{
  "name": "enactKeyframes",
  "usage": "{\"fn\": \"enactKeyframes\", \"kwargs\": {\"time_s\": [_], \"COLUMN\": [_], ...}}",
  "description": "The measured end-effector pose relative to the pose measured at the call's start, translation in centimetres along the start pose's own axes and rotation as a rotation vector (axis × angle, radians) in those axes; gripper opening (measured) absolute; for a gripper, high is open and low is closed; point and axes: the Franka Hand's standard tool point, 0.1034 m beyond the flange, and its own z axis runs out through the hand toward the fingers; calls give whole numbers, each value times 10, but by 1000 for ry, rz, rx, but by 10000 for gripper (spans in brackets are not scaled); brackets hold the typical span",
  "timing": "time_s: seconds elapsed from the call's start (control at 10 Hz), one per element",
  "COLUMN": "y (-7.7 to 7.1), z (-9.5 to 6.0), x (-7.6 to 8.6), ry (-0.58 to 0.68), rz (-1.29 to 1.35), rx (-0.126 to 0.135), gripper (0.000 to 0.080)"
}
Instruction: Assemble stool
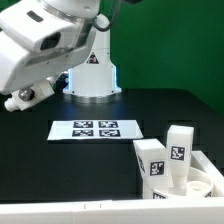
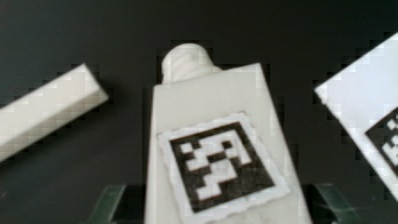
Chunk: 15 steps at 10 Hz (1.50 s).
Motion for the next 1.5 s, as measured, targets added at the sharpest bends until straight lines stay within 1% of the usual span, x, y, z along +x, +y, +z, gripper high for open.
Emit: {"fn": "enactKeyframes", "kwargs": {"time_s": [0.1, 0.2, 0.3, 0.4, 0.5, 0.7, 0.8, 0.9, 1.0, 1.1, 1.2, 1.3, 1.4, 1.5], "y": [-10, -9, -9, -12, -7, -1, 1, -7, -14, -20, -20, -12, -8, -8], "z": [-11, -36, -54, -66, -68, -63, -62, -62, -66, -76, -95, -105, -98, -92], "x": [6, 25, 42, 55, 58, 48, 47, 54, 70, 93, 107, 103, 88, 80], "ry": [20, 93, 157, 173, 235, 347, 408, 463, 503, 578, 644, 686, 713, 729], "rz": [81, 138, 214, 291, 274, 293, 315, 367, 409, 468, 525, 513, 510, 535], "rx": [55, 97, 120, 136, 107, 69, 55, 98, 131, 174, 227, 199, 150, 130], "gripper": [320, 320, 320, 320, 320, 320, 320, 320, 320, 320, 320, 320, 320, 320]}}
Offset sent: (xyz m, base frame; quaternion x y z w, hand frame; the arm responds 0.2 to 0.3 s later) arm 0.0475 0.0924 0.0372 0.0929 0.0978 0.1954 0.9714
